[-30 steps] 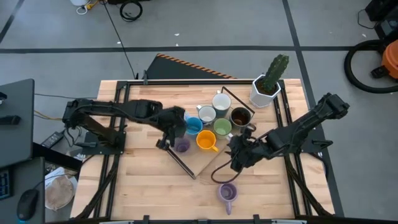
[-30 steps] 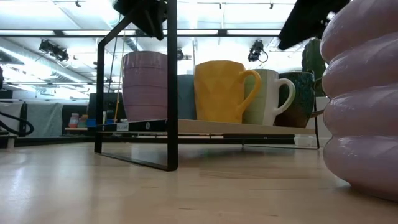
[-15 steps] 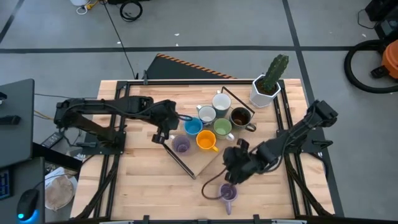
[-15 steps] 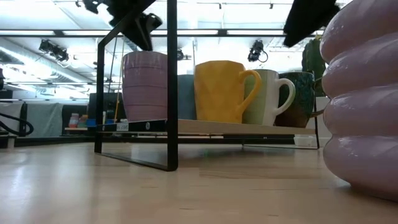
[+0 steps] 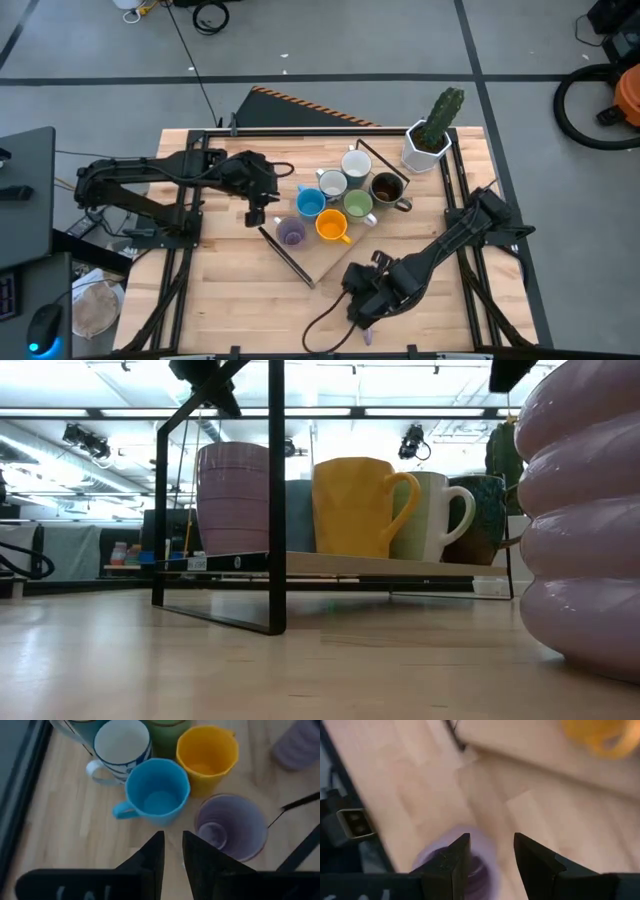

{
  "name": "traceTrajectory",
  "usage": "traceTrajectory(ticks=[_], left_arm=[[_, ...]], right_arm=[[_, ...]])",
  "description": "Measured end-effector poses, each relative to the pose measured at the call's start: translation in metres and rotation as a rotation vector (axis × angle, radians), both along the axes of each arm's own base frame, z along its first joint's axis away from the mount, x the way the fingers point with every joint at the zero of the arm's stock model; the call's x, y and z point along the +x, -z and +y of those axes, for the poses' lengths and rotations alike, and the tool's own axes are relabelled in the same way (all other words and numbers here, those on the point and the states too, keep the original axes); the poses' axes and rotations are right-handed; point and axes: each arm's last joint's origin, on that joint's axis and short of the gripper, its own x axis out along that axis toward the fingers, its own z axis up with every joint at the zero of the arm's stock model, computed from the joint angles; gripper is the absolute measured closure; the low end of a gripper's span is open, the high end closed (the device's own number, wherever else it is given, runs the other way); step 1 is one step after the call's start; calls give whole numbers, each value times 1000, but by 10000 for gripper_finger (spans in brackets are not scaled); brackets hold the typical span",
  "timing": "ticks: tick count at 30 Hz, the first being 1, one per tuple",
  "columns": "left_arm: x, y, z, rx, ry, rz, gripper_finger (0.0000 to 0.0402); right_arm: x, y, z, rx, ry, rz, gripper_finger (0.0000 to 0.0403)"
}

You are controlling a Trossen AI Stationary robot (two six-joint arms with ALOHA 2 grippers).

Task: Place coffee mugs
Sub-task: Put the violet mug on the shelf

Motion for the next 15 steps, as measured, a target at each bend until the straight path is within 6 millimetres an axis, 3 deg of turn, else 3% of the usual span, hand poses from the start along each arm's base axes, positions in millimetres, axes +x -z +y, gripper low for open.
traceTrajectory(ticks=[8, 15], left_arm=[[-18, -15, -6, -93, 58, -72, 328], [-35, -28, -8, -99, 55, -131, 328]], right_arm=[[19, -3, 20, 152, 48, 28, 245], [17, 4, 40, 229, 156, 99, 245]])
